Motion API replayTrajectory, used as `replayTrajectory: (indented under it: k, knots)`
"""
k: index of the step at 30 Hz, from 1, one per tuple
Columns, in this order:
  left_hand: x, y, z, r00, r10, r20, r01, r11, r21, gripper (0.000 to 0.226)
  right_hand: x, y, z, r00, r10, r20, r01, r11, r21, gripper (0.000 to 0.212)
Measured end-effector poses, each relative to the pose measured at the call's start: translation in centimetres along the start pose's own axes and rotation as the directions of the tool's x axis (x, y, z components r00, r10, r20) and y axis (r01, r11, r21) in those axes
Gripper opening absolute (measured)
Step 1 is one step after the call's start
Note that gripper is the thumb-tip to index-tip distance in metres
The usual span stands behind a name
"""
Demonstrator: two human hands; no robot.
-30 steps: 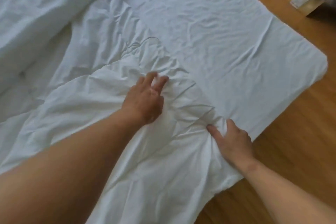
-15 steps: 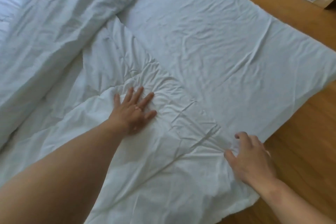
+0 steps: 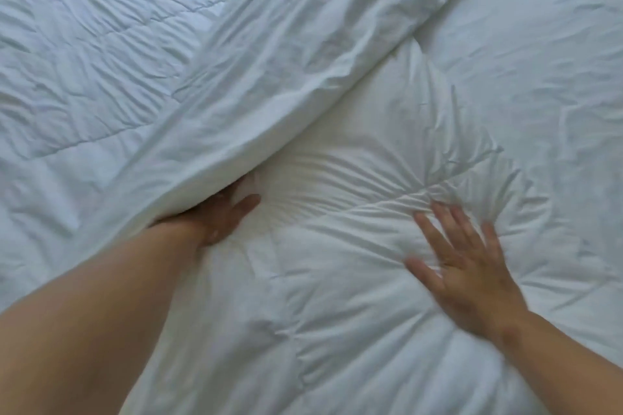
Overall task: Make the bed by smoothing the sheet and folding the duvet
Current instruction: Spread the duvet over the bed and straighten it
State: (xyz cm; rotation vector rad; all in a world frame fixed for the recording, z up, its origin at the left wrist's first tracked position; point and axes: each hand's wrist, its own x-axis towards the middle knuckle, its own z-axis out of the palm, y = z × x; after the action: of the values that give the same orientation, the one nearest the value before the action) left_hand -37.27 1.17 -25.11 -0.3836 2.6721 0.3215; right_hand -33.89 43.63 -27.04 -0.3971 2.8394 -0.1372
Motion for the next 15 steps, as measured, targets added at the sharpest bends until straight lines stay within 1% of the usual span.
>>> replayTrajectory:
  k: [1,3,5,6,7,8,9,10,11,12,13,14,15]
  knots:
    - [-0.2,-3.3,-1.0,0.997,-0.082,-0.005,0.082,0.996,-0.044,0.092,0.1,-0.1,-0.2,0.999,0.016,0.031,-0.015,1.000,-0.017,0.077]
    - [-1.3,-6.8,-2.7,0.983,-0.181,0.014,0.181,0.977,-0.110,0.087,0.4,-1.3,-1.6,0.994,0.093,0.064,-0.093,0.996,-0.006,0.080]
    - [-3.0,-6.3,-2.8,0.972,-0.219,0.083,0.229,0.960,-0.159,0.078,1.8,-4.8,-3.2,0.963,0.265,0.040,-0.267,0.959,0.089,0.082]
    - [-3.7,-5.1,-2.8,0.973,-0.211,0.092,0.224,0.962,-0.160,0.078,2.9,-7.4,-3.8,0.940,0.340,0.022,-0.339,0.929,0.150,0.083]
    - [-4.6,-3.1,-3.6,0.985,-0.152,0.085,0.163,0.976,-0.146,0.077,4.1,-10.2,-4.5,0.930,0.368,-0.001,-0.360,0.911,0.202,0.081]
    - [-5.2,-1.1,-4.7,0.996,-0.032,0.085,0.038,0.996,-0.076,0.071,5.3,-13.2,-4.5,0.941,0.337,-0.034,-0.320,0.917,0.239,0.076]
    - [-5.3,0.9,-6.0,0.991,0.129,0.045,-0.129,0.992,0.006,0.057,6.6,-16.3,-4.6,0.963,0.265,-0.052,-0.246,0.938,0.244,0.075]
    - [-5.1,2.5,-7.4,0.944,0.323,-0.064,-0.318,0.945,0.072,0.042,7.9,-19.4,-4.4,0.980,0.192,-0.047,-0.176,0.957,0.230,0.077]
    - [-4.6,3.9,-8.9,0.854,0.474,-0.215,-0.447,0.880,0.164,0.034,9.2,-22.2,-4.0,0.992,0.125,-0.028,-0.117,0.971,0.206,0.081]
    - [-3.6,5.2,-10.7,0.769,0.543,-0.338,-0.491,0.840,0.232,0.036,10.4,-24.6,-3.5,0.997,0.072,-0.003,-0.071,0.983,0.170,0.085]
    - [-1.7,5.4,-11.4,0.725,0.572,-0.384,-0.476,0.819,0.320,0.043,11.3,-26.7,-2.8,0.998,0.040,0.042,-0.046,0.990,0.133,0.087]
    - [0.1,5.7,-11.9,0.760,0.554,-0.341,-0.420,0.818,0.392,0.051,12.0,-28.1,-2.0,0.995,0.040,0.093,-0.050,0.992,0.112,0.086]
    - [2.1,5.7,-12.2,0.809,0.513,-0.288,-0.360,0.819,0.447,0.058,12.3,-29.1,-1.2,0.993,0.051,0.110,-0.063,0.992,0.111,0.085]
